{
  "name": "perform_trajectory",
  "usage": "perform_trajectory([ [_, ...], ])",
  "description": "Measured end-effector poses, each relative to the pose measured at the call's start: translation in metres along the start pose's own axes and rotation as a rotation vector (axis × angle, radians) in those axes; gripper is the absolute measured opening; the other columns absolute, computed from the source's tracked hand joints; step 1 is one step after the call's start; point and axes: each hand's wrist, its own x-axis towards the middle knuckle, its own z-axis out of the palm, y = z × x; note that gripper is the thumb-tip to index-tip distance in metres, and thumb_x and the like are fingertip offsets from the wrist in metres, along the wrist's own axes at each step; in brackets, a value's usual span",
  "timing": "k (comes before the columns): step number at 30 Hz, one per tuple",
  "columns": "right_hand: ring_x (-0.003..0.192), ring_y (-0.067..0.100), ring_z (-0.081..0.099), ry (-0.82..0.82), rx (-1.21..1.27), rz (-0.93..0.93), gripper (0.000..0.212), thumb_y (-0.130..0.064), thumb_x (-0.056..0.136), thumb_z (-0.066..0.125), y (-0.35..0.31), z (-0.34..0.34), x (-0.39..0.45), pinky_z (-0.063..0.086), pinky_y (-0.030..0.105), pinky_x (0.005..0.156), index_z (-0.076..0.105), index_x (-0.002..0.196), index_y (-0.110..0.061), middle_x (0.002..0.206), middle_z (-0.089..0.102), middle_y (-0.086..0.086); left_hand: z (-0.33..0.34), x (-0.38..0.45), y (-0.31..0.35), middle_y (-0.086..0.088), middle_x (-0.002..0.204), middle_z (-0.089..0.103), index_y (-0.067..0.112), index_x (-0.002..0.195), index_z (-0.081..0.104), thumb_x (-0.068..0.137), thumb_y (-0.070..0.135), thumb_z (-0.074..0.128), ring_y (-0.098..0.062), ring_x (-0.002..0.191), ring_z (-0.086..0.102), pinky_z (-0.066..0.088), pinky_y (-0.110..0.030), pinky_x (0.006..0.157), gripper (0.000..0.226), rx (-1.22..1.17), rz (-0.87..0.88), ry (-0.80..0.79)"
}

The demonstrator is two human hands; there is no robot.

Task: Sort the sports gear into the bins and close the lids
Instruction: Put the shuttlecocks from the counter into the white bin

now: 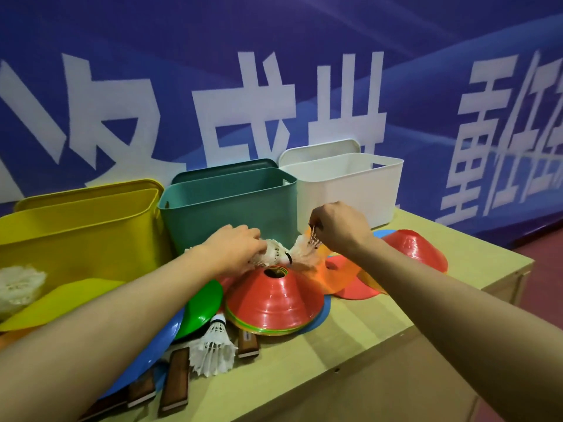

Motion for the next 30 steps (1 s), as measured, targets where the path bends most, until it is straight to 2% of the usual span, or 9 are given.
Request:
perform_trajectory([
  [4, 0.084, 0.030, 0.066, 0.178, -0.003, -0.151, 0.021, -0.017, 0.088, 0.059, 0.010, -0.039, 0.017, 0.056, 0.039, 0.066, 0.074, 0.101, -0.025, 0.098, 0.071, 0.003, -0.001, 0.009, -0.005, 0.001, 0.124, 0.053, 0.027, 0.114, 0.066, 0.100, 0.030, 0.052, -0.024, 0.112, 0.057, 0.038, -0.036, 0.074, 0.020, 0.079, -0.003, 0.067],
  [7, 0.076, 0.027, 0.065, 0.319, -0.012, -0.207, 0.015, -0.014, 0.092, 0.061, 0.016, -0.068, 0.046, 0.057, 0.041, 0.062, 0.074, 0.098, -0.018, 0.093, 0.070, 0.005, -0.003, 0.016, -0.015, 0.003, 0.116, 0.056, 0.026, 0.108, 0.066, 0.097, 0.027, 0.054, -0.022, 0.108, 0.059, 0.043, -0.036, 0.075, 0.016, 0.099, 0.030, 0.106],
  [12, 0.076, 0.030, 0.066, 0.365, -0.089, -0.146, 0.013, -0.012, 0.091, 0.067, 0.025, -0.093, 0.112, 0.058, 0.043, 0.065, 0.071, 0.103, -0.014, 0.097, 0.068, 0.007, -0.043, 0.026, -0.045, 0.007, 0.109, 0.060, 0.026, 0.109, 0.064, 0.097, 0.026, 0.059, -0.019, 0.099, 0.062, 0.051, -0.037, 0.071, 0.013, 0.118, 0.088, 0.332],
  [15, 0.087, 0.026, 0.066, 0.177, -0.118, -0.051, 0.028, -0.020, 0.092, 0.068, 0.031, -0.081, 0.130, 0.059, 0.039, 0.074, 0.072, 0.118, -0.027, 0.113, 0.067, 0.004, -0.077, 0.027, -0.058, 0.006, 0.105, 0.062, 0.025, 0.108, 0.065, 0.096, 0.028, 0.065, -0.019, 0.089, 0.061, 0.054, -0.036, 0.065, 0.013, 0.152, 0.119, 0.452],
  [17, 0.094, 0.023, 0.065, 0.048, 0.034, -0.005, 0.038, -0.026, 0.093, 0.066, 0.027, -0.069, 0.126, 0.059, 0.039, 0.083, 0.067, 0.130, -0.034, 0.128, 0.060, 0.002, -0.097, 0.031, -0.066, 0.004, 0.102, 0.064, 0.022, 0.108, 0.067, 0.096, 0.030, 0.067, -0.018, 0.082, 0.061, 0.051, -0.032, 0.058, 0.014, 0.159, 0.109, 0.489],
  [20, 0.105, 0.024, 0.065, -0.005, 0.120, -0.079, 0.037, -0.033, 0.092, 0.062, 0.014, -0.052, 0.098, 0.057, 0.043, 0.089, 0.063, 0.129, -0.036, 0.125, 0.061, 0.001, -0.119, 0.045, -0.082, 0.002, 0.100, 0.061, 0.021, 0.108, 0.064, 0.099, 0.031, 0.061, -0.018, 0.078, 0.058, 0.053, -0.034, 0.055, 0.013, 0.188, 0.046, 0.486],
  [24, 0.113, 0.032, 0.063, -0.298, -0.053, -0.165, 0.049, -0.048, 0.095, 0.055, 0.002, -0.022, 0.036, 0.054, 0.043, 0.089, 0.047, 0.142, -0.037, 0.125, 0.065, 0.007, -0.137, 0.087, -0.100, 0.000, 0.102, 0.060, 0.019, 0.109, 0.062, 0.102, 0.031, 0.056, -0.022, 0.088, 0.057, 0.038, -0.031, 0.054, 0.015, 0.177, -0.056, 0.493],
  [28, 0.117, 0.033, 0.061, -0.438, -0.105, -0.143, 0.065, -0.054, 0.097, 0.052, -0.005, 0.008, 0.007, 0.049, 0.039, 0.079, 0.029, 0.155, -0.038, 0.134, 0.061, 0.009, -0.145, 0.141, -0.081, -0.004, 0.109, 0.063, 0.018, 0.113, 0.065, 0.102, 0.030, 0.054, -0.027, 0.100, 0.059, 0.048, -0.038, 0.063, 0.019, 0.049, -0.084, 0.540],
  [30, 0.124, 0.030, 0.058, -0.572, 0.014, -0.044, 0.065, -0.054, 0.096, 0.055, -0.004, 0.021, 0.013, 0.052, 0.040, 0.087, 0.033, 0.155, -0.038, 0.142, 0.057, 0.004, -0.142, 0.165, -0.064, -0.004, 0.118, 0.061, 0.021, 0.123, 0.063, 0.102, 0.033, 0.056, -0.027, 0.109, 0.057, 0.051, -0.041, 0.072, 0.024, -0.013, -0.085, 0.448],
])
